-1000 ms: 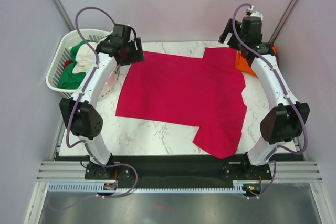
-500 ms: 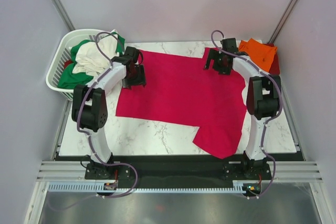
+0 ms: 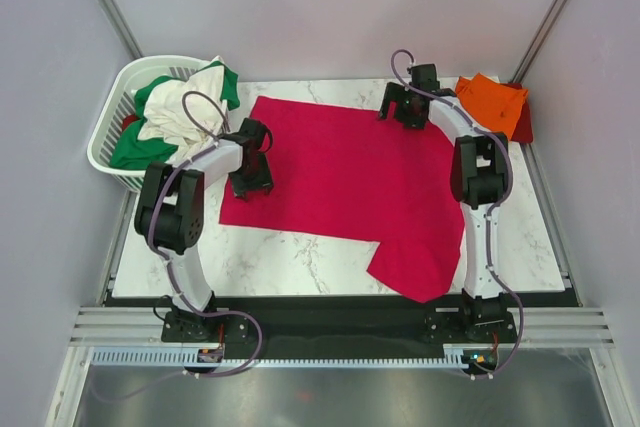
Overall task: Fold and stack the t-shirts
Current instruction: Flatten the tshirt out
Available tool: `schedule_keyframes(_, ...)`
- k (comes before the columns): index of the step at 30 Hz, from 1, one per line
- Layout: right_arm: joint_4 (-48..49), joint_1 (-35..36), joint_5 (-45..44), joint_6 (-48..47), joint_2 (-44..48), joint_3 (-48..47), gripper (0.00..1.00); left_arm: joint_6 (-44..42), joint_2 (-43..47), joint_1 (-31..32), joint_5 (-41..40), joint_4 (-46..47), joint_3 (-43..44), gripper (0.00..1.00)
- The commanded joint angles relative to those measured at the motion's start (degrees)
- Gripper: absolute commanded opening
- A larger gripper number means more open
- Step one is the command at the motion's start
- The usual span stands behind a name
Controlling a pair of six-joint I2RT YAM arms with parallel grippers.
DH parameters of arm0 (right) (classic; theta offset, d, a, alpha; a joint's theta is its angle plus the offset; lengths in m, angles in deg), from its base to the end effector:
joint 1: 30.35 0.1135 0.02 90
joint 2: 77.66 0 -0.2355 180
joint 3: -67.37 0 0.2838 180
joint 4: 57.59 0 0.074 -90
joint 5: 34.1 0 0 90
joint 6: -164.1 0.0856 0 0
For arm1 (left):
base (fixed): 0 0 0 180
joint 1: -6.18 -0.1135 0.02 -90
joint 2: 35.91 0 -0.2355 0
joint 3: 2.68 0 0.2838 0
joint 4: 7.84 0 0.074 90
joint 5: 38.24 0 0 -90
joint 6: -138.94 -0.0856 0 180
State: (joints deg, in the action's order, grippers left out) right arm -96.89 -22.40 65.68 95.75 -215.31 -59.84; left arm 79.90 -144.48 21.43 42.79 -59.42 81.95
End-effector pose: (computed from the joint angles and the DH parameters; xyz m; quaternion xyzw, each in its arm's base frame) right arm 0.5679 0.0940 0.0999 0.0825 0.9323 0.1650 0.3111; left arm 0.3837 -0.0908 0.0681 -0.1449 0.9784 0.0220 0.1460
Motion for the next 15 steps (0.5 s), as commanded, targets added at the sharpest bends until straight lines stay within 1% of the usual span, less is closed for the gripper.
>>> schedule_keyframes(1, -4.1, 3.3, 2.7, -0.5, -6.3, -6.6, 0.98, 4.3, 1.3, 0.0, -3.6, -2.1, -5.8, 0.65)
schedule_keyframes(2, -4.9, 4.8, 3.3, -0.7, -7.4, -10.1, 0.98, 4.5, 2.7, 0.0, -3.5, -2.1, -7.6, 0.65)
schedule_keyframes(5, -6.7, 7.2, 4.6, -0.9, -11.1, -16.1, 0.98, 4.5, 7.1, 0.0, -2.4, -2.0, -11.1, 0.65)
schedule_keyframes(7, -7.3, 8.0, 5.0, 0.1, -13.3, -18.1, 0.98, 5.0, 9.9, 0.0, -1.8, -1.9, -12.9, 0.65)
schedule_keyframes(8, -7.0, 8.7, 6.7, 0.8, -15.2, -20.5, 0.98, 5.9, 12.0, 0.2, -1.1, -1.8, -16.1, 0.64)
schedule_keyframes(11, -7.0, 9.1, 4.9, 0.9, -14.7, -20.4, 0.98, 5.8, 13.5, 0.1, -1.6, -1.3, -17.8, 0.64)
schedule_keyframes(15, -7.1, 7.7, -2.7, 1.5, -12.0, -16.1, 0.98, 4.8, 11.9, 0.1, -1.7, -1.3, -15.9, 0.64)
